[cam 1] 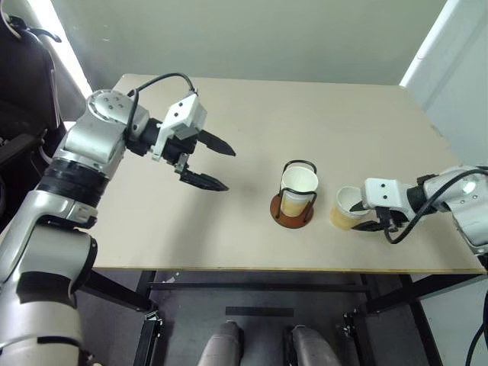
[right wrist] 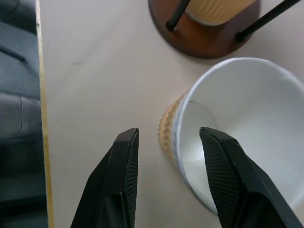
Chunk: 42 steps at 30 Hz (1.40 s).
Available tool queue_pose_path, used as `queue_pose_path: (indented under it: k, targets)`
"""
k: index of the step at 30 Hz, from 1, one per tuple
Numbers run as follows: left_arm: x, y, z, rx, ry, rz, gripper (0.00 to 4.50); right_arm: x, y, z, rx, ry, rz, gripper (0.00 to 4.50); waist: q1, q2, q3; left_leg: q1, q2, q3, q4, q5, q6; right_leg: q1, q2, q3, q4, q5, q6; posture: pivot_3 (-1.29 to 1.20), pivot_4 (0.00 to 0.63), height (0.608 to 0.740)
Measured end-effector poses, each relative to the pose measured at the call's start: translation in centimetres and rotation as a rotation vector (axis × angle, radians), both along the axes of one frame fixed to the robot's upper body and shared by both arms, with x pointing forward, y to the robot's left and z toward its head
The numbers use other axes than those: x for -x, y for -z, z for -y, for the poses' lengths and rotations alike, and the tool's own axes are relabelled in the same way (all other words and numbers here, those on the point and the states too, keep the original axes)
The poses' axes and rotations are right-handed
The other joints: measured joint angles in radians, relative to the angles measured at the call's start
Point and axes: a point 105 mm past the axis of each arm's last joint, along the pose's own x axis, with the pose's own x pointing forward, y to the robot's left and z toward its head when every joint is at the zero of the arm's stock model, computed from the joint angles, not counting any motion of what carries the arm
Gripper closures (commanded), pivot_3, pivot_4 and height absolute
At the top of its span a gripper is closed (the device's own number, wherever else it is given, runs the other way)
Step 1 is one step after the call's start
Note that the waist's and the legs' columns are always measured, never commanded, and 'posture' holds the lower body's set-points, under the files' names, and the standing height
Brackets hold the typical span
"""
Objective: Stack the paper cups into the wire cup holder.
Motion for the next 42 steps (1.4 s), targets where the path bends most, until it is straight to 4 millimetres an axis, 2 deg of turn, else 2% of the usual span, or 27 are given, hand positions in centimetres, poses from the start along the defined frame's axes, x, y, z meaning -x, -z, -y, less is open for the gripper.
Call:
queue_pose_path:
  k: [2,5,11,14,17,22,27,33,42]
  targets:
    - [0.0,0.0,0.0,0.000,0.000,0.000,0.00,-0.2,0.1,0.1,0.004,0.001,0.001,3.39,0.000,0.000,0.000,0.000,0.000,0.000,0.000,0.000,0.000,0.000,0.000,0.000,0.000,0.000,0.000,0.00,0.150,0.740]
    - [0.0,0.0,0.0,-0.001,0.000,-0.001,0.00,-0.4,0.2,-0.1,-0.001,-0.006,0.007,4.48,0.000,0.000,0.000,0.000,0.000,0.000,0.000,0.000,0.000,0.000,0.000,0.000,0.000,0.000,0.000,0.00,0.150,0.740]
    - [0.0,0.5,-0.2,-0.008,-0.008,-0.009,0.00,-0.4,0.1,0.1,-0.006,-0.005,-0.004,4.48,0.000,0.000,0.000,0.000,0.000,0.000,0.000,0.000,0.000,0.000,0.000,0.000,0.000,0.000,-0.001,0.00,0.150,0.740]
    - [-0.1,0.6,-0.3,-0.015,-0.012,-0.009,0.00,-0.5,-0.6,0.0,-0.028,0.001,-0.004,4.48,0.000,0.000,0.000,0.000,0.000,0.000,0.000,0.000,0.000,0.000,0.000,0.000,0.000,-0.001,-0.002,0.00,0.150,0.740]
    - [-0.1,0.6,-0.3,-0.016,-0.013,-0.008,0.00,-1.0,-3.2,-0.3,-0.078,0.017,0.054,4.48,-0.001,0.001,0.000,-0.001,0.000,0.000,-0.001,0.000,0.000,-0.001,0.000,0.000,0.000,-0.002,-0.004,0.00,0.150,0.740]
    - [-0.1,0.6,-0.3,-0.017,-0.012,-0.005,0.00,-1.3,-10.3,-1.5,-0.151,-0.009,0.244,4.48,-0.002,0.001,0.000,0.000,0.000,0.000,-0.005,0.001,-0.002,-0.002,0.000,0.000,0.000,-0.004,-0.007,0.00,0.150,0.740]
    - [-0.2,0.7,0.1,-0.015,-0.004,-0.003,0.00,-0.6,-13.1,-3.6,-0.211,-0.067,0.291,4.48,-0.002,0.001,0.000,-0.001,0.000,0.000,-0.008,0.001,-0.003,-0.004,0.000,0.000,0.000,-0.004,-0.007,0.00,0.150,0.740]
    - [-0.3,0.8,0.1,-0.013,-0.007,-0.008,0.00,0.9,-13.3,-6.4,-0.260,-0.166,0.255,4.48,-0.002,0.001,0.000,0.000,0.000,0.000,-0.014,0.005,-0.007,-0.006,0.000,0.000,0.000,-0.002,-0.003,0.00,0.150,0.740]
    - [-0.3,0.7,0.1,-0.007,-0.009,-0.006,0.00,0.8,-11.6,-8.1,-0.254,-0.226,0.185,4.48,-0.003,0.001,0.000,0.000,0.001,-0.001,-0.015,0.006,-0.007,-0.007,0.000,-0.001,0.001,-0.002,-0.004,0.00,0.150,0.740]
